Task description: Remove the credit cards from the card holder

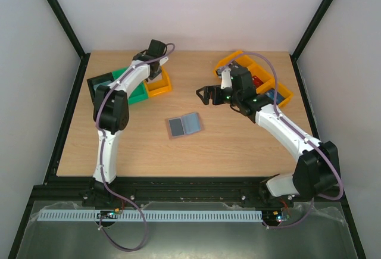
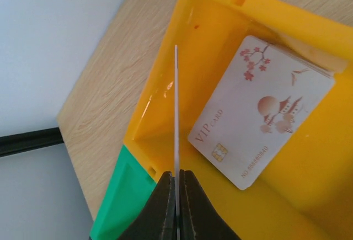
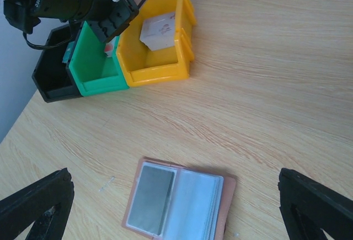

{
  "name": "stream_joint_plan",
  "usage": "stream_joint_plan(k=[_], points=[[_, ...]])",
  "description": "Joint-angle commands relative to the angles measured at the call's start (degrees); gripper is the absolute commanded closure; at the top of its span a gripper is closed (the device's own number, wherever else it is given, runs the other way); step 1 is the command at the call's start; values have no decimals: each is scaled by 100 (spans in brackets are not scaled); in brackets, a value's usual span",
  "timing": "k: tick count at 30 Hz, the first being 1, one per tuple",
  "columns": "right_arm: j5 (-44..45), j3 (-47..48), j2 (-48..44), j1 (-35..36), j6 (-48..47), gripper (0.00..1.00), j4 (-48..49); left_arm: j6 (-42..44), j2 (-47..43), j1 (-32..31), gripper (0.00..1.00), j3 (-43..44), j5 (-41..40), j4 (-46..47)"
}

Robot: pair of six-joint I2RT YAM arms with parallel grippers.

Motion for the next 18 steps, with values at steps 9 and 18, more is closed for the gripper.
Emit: stream_joint_plan(k=[9, 18], points=[[-211, -36, 43, -71, -113, 1, -8, 501, 533, -52, 98, 73, -687, 225], [-276, -38, -22, -69, -121, 1, -34, 784, 652, -42, 66, 39, -1075, 570]])
